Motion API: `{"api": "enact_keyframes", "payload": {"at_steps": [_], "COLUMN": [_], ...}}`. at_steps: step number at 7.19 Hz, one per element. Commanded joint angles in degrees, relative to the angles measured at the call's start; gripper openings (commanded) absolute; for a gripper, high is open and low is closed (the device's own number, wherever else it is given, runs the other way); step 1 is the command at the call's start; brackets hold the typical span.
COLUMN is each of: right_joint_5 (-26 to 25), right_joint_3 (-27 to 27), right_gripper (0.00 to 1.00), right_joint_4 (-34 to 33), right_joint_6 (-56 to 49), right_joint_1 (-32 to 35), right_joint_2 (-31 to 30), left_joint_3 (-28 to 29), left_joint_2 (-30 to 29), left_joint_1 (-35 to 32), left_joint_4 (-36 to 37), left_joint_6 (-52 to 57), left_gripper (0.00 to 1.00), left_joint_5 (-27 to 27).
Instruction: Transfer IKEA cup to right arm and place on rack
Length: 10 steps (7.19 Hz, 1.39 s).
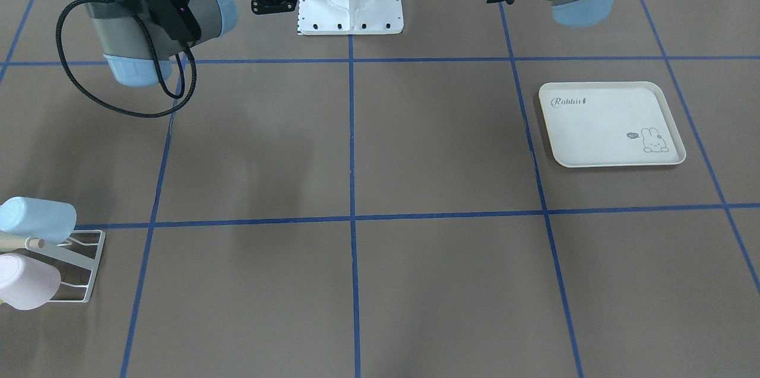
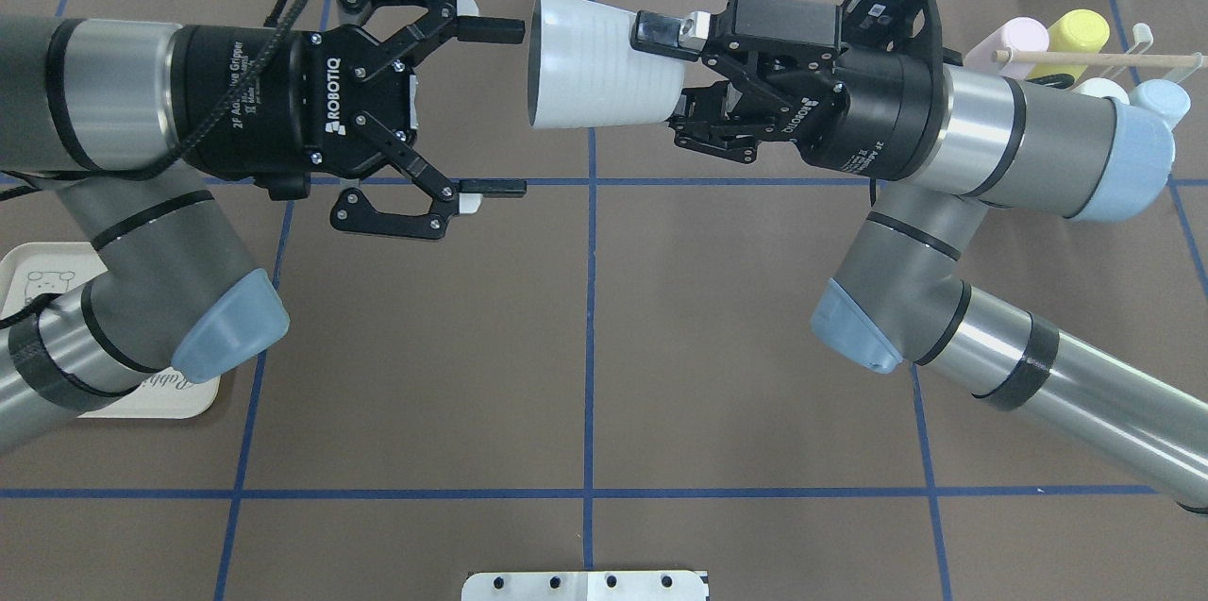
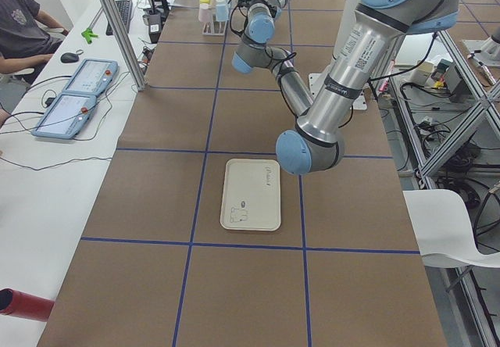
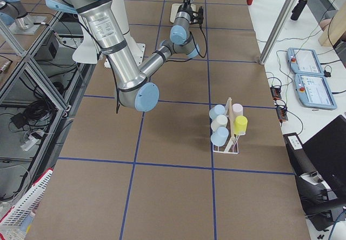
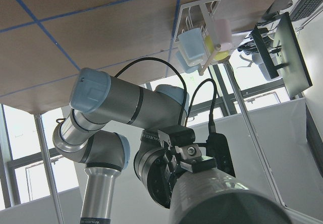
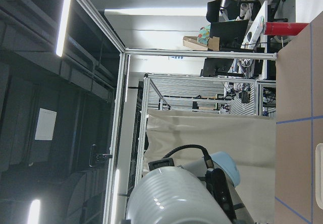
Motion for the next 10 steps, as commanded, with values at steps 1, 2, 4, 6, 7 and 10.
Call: {"api": "enact_keyframes", "payload": {"at_steps": [1,2,4,6,7,10], "right_joint_5": [0.09,0.35,2.8,3.86,7.44,20.36], "right_joint_3": [-0.18,-1.41,-6.4,-6.26,-5.9,-5.29], "right_gripper": [0.42,0.41,0.41,0.41,0.41,0.41], "right_joint_4": [0.31,-0.47,-5.11,-16.06,-21.43,-37.86], "right_joint_6": [-1.15,-3.77,-10.07,-19.92,-23.71,-37.67], "right_joint_1": [0.15,1.37,3.93,6.38,9.35,23.58], "right_joint_2": [-2.12,-3.0,-5.2,-6.61,-6.53,-6.53], "left_joint_3": [0.2,0.9,1.6,2.84,2.75,2.67], "left_joint_2": [3.42,6.48,10.38,11.08,12.04,16.36], "left_joint_1": [-5.45,-7.04,-11.95,-17.83,-20.22,-24.54], "left_joint_4": [0.67,0.76,1.98,12.13,17.32,27.87], "left_joint_6": [10.99,18.35,30.42,49.87,59.46,80.5], "left_gripper": [1.0,1.0,1.0,1.0,1.0,1.0], "left_joint_5": [-6.44,-8.3,-13.21,-18.14,-19.12,-18.69]}}
